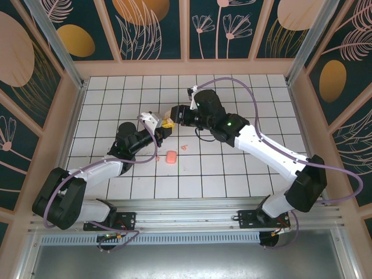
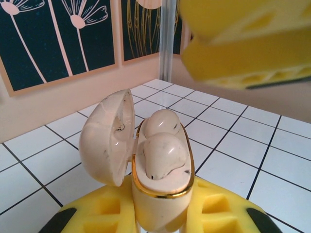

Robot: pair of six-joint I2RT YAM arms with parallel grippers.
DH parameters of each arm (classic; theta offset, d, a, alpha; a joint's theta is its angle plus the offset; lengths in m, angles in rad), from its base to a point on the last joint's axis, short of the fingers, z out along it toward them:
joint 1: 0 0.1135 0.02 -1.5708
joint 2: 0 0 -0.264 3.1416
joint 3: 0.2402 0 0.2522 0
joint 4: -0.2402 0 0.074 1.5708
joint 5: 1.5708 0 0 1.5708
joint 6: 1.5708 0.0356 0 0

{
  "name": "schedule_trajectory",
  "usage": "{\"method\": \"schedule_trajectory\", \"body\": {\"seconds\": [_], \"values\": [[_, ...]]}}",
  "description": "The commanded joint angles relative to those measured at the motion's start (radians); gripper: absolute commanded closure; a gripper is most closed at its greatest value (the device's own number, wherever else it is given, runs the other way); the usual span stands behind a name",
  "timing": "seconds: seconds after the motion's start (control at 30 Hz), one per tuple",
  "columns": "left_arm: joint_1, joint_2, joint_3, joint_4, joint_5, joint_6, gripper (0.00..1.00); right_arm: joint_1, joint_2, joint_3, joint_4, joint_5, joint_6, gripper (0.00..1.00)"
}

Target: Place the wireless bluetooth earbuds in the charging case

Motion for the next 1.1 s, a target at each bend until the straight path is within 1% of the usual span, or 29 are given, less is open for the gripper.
{"method": "schedule_trajectory", "body": {"seconds": [0.0, 0.13, 0.2, 0.3, 0.43, 0.53, 0.63, 0.73, 0.8, 0.93, 1.03, 1.07], "values": [[-0.001, 0.003, 0.036, 0.023, 0.047, 0.003, 0.86, -0.013, -0.052, -0.036, 0.089, 0.012, -0.007, 0.62], [-0.002, 0.011, 0.051, 0.015, 0.086, -0.012, 0.86, -0.035, -0.1, -0.102, 0.169, -0.003, -0.035, 0.61], [-0.002, 0.009, 0.07, -0.03, 0.109, -0.001, 0.87, -0.063, -0.121, -0.129, 0.204, -0.044, -0.046, 0.61], [-0.002, -0.003, 0.073, -0.043, 0.127, -0.013, 0.87, -0.107, -0.15, -0.166, 0.231, -0.123, -0.071, 0.61], [-0.002, -0.02, 0.08, -0.076, 0.167, -0.017, 0.86, -0.159, -0.178, -0.186, 0.218, -0.248, -0.102, 0.66], [-0.002, -0.025, 0.08, -0.086, 0.197, -0.014, 0.86, -0.168, -0.183, -0.17, 0.18, -0.308, -0.13, 0.68], [-0.002, -0.023, 0.083, -0.097, 0.222, -0.007, 0.86, -0.168, -0.183, -0.162, 0.168, -0.363, -0.143, 0.7], [-0.002, -0.016, 0.096, -0.105, 0.266, 0.0, 0.86, -0.169, -0.179, -0.141, 0.136, -0.378, -0.19, 0.7], [-0.002, -0.006, 0.117, -0.123, 0.305, 0.001, 0.86, -0.176, -0.17, -0.108, 0.087, -0.37, -0.245, 0.67], [-0.002, 0.012, 0.156, -0.15, 0.384, 0.011, 0.86, -0.205, -0.15, -0.044, -0.016, -0.393, -0.383, 0.53], [-0.002, 0.02, 0.191, -0.216, 0.443, 0.056, 0.85, -0.261, -0.129, -0.007, -0.063, -0.501, -0.424, 0.44], [-0.002, 0.021, 0.201, -0.241, 0.456, 0.073, 0.85, -0.263, -0.118, 0.011, -0.08, -0.539, -0.432, 0.42]]}}
